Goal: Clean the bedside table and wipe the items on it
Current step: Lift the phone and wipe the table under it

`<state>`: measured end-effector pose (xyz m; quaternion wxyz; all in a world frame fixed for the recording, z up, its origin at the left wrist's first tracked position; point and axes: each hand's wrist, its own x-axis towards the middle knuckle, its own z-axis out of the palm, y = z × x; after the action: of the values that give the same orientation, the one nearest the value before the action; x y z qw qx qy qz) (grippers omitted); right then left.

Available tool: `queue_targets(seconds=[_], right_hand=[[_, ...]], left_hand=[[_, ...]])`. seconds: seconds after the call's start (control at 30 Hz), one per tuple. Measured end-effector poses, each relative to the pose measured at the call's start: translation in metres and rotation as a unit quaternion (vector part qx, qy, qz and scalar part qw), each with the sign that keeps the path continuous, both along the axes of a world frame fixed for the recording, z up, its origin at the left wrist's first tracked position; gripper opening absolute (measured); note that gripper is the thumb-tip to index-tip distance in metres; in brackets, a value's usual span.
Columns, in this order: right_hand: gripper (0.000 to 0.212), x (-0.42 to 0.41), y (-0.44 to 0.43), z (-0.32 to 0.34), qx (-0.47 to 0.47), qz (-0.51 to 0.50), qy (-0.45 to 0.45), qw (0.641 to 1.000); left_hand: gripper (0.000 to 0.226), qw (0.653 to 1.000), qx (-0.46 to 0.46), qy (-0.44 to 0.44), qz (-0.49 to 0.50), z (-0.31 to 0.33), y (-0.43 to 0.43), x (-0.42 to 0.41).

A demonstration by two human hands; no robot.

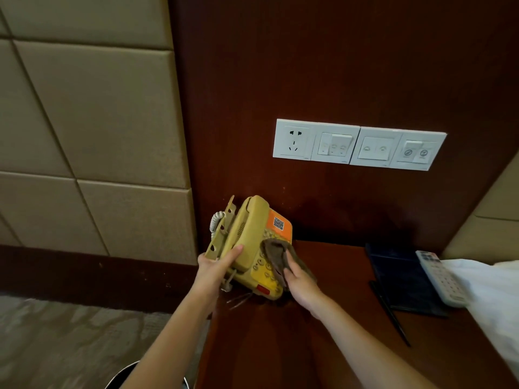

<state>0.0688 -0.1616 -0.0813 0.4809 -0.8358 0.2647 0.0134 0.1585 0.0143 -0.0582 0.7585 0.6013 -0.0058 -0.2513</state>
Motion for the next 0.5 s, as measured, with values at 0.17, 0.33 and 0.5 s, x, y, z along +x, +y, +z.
queue_targets(seconds=[0.17,0.33,0.5], right_hand=[[0.057,0.0,0.003,-0.001,-0.205,0.074,0.099,0.971],[0.056,-0.024,-0.018,-0.004,-0.29,0.072,0.221,0.928],[0.053,-0.064,-0.041,-0.014,-0.329,0.017,0.257,0.909]], left_hand=[[0.103,0.999,0.035,0.029,0.025,-0.002,-0.001,0.003],[0.094,0.992,0.016,0.083,0.089,-0.008,0.002,0.002],[0.039,0.973,-0.057,0.149,0.167,-0.014,0.034,0.008]])
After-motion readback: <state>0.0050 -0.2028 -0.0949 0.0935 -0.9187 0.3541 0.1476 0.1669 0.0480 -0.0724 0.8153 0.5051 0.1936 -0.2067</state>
